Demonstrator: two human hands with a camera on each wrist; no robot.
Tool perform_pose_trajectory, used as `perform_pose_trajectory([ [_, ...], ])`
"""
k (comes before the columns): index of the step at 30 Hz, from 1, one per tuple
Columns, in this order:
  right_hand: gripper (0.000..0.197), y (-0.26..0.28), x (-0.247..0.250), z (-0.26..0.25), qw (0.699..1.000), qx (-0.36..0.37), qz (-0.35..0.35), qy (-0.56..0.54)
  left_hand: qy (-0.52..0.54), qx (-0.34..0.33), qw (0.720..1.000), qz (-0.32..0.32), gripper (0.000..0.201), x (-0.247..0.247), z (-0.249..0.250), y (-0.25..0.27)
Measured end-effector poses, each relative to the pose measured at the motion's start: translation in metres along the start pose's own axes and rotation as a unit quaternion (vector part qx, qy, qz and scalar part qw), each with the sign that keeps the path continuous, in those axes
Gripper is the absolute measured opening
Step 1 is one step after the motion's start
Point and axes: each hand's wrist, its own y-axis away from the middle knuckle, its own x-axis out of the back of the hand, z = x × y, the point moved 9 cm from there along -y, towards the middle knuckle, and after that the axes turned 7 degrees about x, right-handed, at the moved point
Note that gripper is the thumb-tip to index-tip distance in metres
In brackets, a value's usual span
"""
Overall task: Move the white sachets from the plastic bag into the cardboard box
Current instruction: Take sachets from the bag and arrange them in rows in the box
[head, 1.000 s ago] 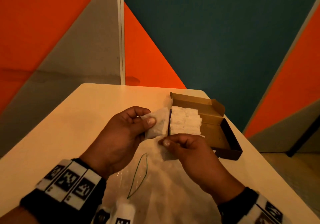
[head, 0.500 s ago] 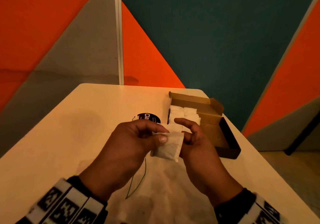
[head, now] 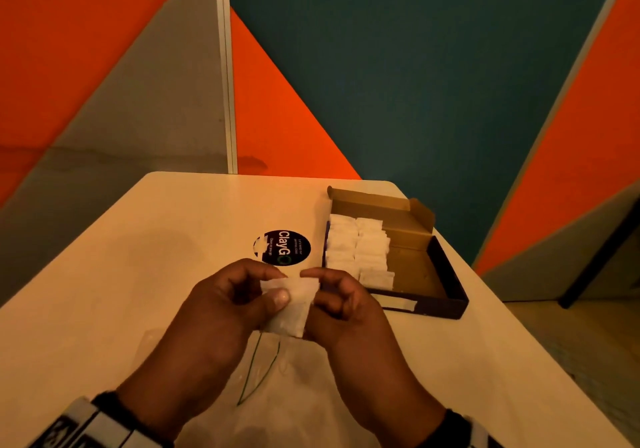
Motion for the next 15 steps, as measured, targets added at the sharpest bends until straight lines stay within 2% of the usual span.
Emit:
perform_pose_trajectory([
  [3, 0.031, 0.004, 0.0, 0.004, 1.0, -0.027, 0.001, -0.01, 0.014, -0.01, 1.0, 0.022, 0.032, 0.011, 0.002, 0.001],
  [8, 0.02, 0.008, -0.004, 0.011, 0.997, -0.036, 0.001, 0.069, -0.02, -0.028, 0.999, 0.036, 0.031, 0.014, 0.008, 0.003],
  [13, 0.008, 0.008, -0.001, 0.005, 0.989, -0.037, -0.008, 0.14, -0.036, -0.016, 0.999, 0.027, 0.033, 0.01, 0.008, 0.007],
  [15, 0.011, 0.007, 0.001, 0.003, 0.985, -0.041, -0.02, 0.164, -0.07, -0.019, 0.997, 0.019, 0.033, 0.006, 0.015, 0.01],
])
